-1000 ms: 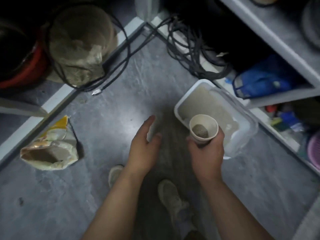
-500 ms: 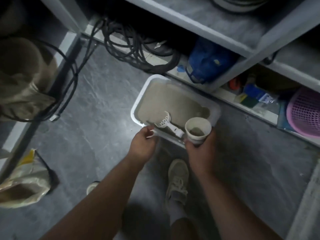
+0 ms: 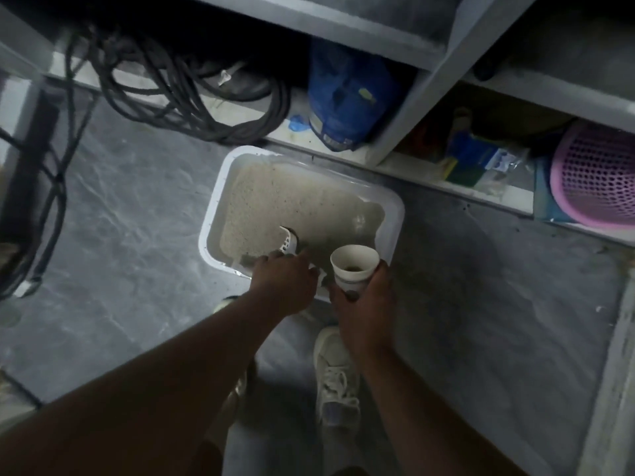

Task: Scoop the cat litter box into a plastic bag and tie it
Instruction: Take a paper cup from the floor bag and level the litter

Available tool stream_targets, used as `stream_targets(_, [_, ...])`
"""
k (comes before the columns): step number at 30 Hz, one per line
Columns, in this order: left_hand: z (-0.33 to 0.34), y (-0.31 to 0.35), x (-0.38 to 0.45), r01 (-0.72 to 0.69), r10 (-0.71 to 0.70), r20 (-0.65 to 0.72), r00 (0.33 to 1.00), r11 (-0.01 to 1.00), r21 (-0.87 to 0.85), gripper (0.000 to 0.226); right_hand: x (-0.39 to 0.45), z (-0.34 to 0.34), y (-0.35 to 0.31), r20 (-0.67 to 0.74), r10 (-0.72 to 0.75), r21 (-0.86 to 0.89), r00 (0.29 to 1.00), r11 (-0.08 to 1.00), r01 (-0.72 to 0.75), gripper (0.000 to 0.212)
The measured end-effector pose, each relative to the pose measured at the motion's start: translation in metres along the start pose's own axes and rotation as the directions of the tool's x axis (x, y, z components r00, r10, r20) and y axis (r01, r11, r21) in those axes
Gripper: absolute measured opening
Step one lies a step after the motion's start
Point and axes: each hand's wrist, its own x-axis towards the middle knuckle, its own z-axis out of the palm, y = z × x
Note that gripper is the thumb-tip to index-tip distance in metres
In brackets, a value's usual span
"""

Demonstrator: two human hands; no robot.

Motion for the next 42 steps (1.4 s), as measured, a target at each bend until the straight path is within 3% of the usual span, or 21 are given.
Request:
stream_targets(7, [0.025, -0.001, 0.032, 0.002, 0.006, 0.172, 0.985, 0.999, -0.05, 0.04, 0.016, 0.016, 0.014, -0.025, 0.053, 0.031, 0.998, 0.998, -0.052, 0.085])
stream_targets(12, [0.042, -0.01, 0.044, 0.028, 0.004, 0.29, 0.957, 0.994, -0.109, 0.049, 0.025, 0.022, 0.025, -0.053, 0.096, 0.008, 0.994, 0.995, -0.095, 0.084])
stream_targets(20, [0.049, -0.009, 0.043, 0.177, -0.134, 0.179, 0.975, 0.951, -0.252, 0.067, 0.045, 0.025, 0.025, -0.044, 0.12, -0.061, 0.992, 0.991, -0.123, 0.083])
stream_targets(28, [0.056, -0.019, 0.038, 0.164, -0.128, 0.128, 0.983, 0.931, -0.325, 0.061, 0.072, 0.032, 0.018, -0.062, 0.182, -0.184, 0.981, 0.964, -0.19, 0.084])
stream_targets(33, [0.056, -0.02, 0.035, 0.146, -0.119, 0.103, 0.988, 0.935, -0.323, 0.06, 0.077, 0.032, 0.019, -0.046, 0.137, -0.291, 0.989, 0.946, -0.145, 0.08])
stream_targets(42, [0.06, -0.021, 0.037, 0.147, -0.116, 0.115, 0.987, 0.935, -0.324, 0.062, 0.074, 0.033, 0.023, -0.045, 0.182, -0.257, 0.982, 0.948, -0.187, 0.087])
